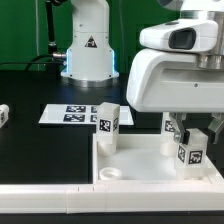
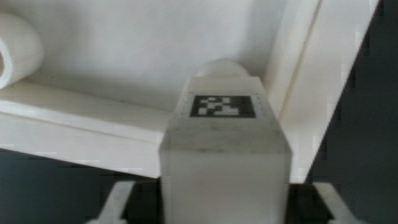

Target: Assemble square table

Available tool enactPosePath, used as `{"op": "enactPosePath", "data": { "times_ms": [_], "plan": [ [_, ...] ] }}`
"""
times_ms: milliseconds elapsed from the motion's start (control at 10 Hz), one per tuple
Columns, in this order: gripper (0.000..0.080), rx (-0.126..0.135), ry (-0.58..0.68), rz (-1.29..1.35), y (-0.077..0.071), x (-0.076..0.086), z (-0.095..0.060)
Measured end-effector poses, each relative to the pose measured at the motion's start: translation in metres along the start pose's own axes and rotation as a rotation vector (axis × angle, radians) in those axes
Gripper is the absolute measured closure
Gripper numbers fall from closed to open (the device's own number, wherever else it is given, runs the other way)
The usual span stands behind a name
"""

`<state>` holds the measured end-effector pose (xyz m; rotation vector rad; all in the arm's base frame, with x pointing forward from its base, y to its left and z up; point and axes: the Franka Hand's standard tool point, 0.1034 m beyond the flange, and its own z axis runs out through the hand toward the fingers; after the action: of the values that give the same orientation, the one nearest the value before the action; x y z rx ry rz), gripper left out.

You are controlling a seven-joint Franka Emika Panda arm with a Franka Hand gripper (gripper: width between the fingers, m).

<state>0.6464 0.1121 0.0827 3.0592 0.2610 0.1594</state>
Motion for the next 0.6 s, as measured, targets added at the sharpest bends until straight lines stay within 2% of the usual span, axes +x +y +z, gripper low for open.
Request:
{"op": "enactPosePath", "data": {
  "times_ms": [600],
  "plan": [
    [0.0514, -0.005, -0.002, 0.556, 0.0072, -0.001, 0.0002]
  ]
}}
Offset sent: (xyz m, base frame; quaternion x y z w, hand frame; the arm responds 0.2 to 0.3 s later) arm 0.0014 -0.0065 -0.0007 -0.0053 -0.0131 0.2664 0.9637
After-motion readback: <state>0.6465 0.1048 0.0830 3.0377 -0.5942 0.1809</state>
